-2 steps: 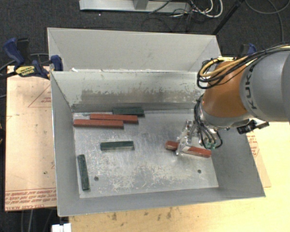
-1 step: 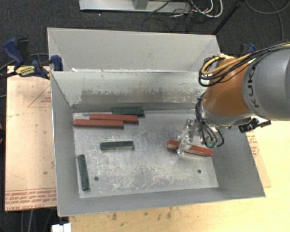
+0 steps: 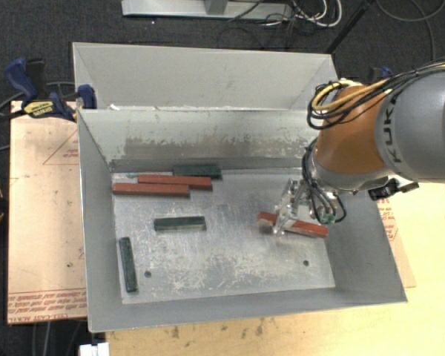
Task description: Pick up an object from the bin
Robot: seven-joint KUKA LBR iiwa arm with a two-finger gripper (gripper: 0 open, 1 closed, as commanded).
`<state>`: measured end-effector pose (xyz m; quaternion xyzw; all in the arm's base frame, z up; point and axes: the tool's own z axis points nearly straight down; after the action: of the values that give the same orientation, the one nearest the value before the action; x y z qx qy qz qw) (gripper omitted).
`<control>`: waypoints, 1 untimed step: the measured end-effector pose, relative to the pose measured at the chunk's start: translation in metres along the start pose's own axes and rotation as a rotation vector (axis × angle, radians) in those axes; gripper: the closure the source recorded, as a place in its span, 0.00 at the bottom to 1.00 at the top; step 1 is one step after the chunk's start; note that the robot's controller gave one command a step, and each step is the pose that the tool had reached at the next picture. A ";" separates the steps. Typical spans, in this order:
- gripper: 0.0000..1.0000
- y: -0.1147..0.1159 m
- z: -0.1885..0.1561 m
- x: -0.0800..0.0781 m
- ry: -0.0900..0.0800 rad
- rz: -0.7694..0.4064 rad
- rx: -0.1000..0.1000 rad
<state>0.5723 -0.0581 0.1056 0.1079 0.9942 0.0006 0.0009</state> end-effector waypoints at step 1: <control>1.00 0.000 -0.009 0.000 0.000 0.000 0.000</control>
Offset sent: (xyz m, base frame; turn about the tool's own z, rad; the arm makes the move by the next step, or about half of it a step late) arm 0.0001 0.0001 0.0939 0.0000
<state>0.5722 -0.0580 0.1142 0.1077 0.9942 0.0005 0.0008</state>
